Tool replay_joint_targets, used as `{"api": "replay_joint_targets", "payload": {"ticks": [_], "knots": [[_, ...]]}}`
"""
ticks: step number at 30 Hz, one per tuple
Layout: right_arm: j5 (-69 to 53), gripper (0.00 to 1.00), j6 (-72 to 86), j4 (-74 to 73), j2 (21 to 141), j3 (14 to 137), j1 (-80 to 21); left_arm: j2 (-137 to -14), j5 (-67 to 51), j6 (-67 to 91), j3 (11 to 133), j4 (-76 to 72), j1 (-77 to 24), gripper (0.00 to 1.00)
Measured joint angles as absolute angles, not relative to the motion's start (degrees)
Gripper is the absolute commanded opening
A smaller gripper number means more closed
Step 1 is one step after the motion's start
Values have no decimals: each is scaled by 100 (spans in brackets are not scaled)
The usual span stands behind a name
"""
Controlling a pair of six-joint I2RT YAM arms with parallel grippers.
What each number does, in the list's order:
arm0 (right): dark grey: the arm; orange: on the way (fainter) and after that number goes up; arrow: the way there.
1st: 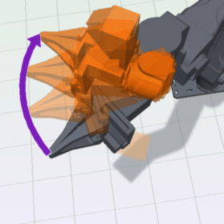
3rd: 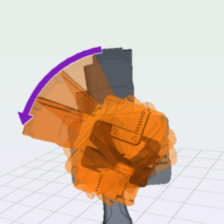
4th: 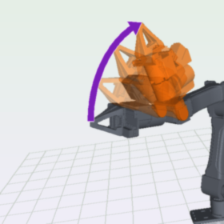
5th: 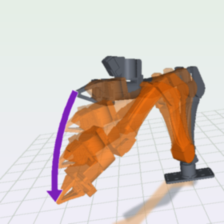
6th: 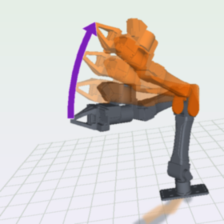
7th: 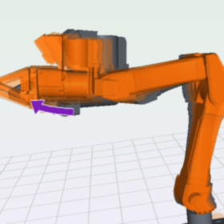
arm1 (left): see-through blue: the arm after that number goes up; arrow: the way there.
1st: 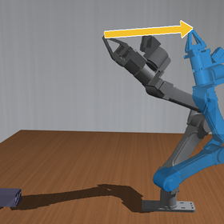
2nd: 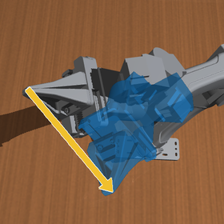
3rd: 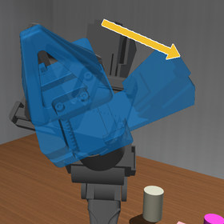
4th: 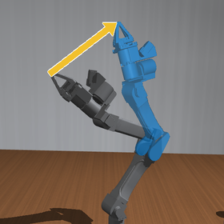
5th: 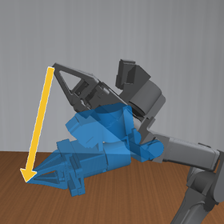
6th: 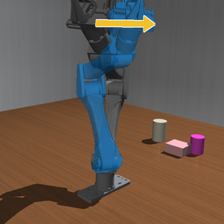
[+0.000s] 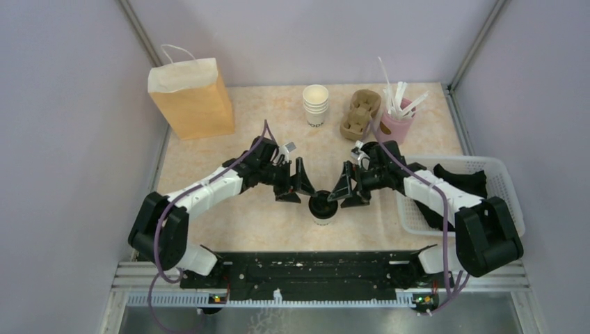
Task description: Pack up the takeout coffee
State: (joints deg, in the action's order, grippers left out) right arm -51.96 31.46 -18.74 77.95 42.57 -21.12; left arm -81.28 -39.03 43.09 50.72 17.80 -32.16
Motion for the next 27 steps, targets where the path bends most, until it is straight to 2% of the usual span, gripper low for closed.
{"api": "replay_joint_targets", "payload": {"ticks": [5,9,14,27], "knots": [[-5304,91,3389,-1662,7795,4104,-2526,-8836,-4071,4270,5435,1599,-3258,75],[-5330,87,3706,-1369,7795,3809,-2663,-8973,-4071,4200,5470,1629,-3288,65],[-5325,83,3999,-945,7795,3590,-2729,-8973,-4115,4178,5468,1605,-3299,59],[-5629,67,4462,349,7926,2947,-2587,-8906,-4239,4283,5194,1118,-3304,50]]}}
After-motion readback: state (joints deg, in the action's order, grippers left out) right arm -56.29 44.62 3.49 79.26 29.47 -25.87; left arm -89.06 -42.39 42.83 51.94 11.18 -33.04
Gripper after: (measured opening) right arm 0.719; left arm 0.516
